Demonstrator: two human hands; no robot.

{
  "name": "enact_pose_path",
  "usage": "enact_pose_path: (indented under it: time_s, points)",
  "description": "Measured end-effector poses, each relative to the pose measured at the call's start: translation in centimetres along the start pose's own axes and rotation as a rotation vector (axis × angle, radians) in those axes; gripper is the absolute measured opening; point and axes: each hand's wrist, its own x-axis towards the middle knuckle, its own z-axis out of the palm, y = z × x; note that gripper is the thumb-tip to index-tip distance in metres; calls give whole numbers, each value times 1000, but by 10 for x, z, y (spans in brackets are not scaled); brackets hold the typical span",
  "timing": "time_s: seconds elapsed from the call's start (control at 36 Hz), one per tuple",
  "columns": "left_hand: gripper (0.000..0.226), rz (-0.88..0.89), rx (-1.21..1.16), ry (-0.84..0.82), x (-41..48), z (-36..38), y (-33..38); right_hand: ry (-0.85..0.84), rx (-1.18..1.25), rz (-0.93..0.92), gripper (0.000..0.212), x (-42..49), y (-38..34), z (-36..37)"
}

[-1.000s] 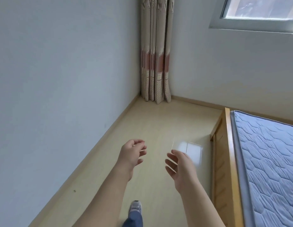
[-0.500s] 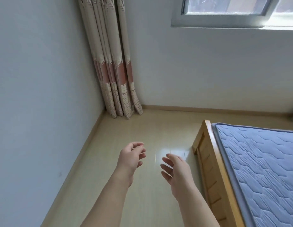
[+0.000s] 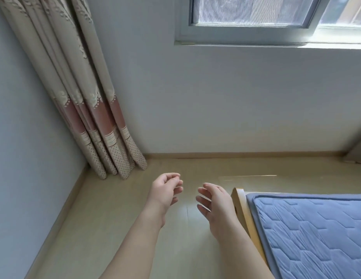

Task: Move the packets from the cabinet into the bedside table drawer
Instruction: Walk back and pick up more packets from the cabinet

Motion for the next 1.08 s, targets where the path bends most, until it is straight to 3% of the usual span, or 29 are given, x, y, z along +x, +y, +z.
enact_pose_path:
  time_s: [0.44,0.69,1.08]
  points:
    - [16,21,123,-182,300,95,138,151,144,-41,10,255,-161,88]
    - [16,-50,248,-394,397,222,157,333,291,-20,13,363,-223,31]
    - [14,1,291,-578,507,472,216,464,378,-171,10,516,-397,-106]
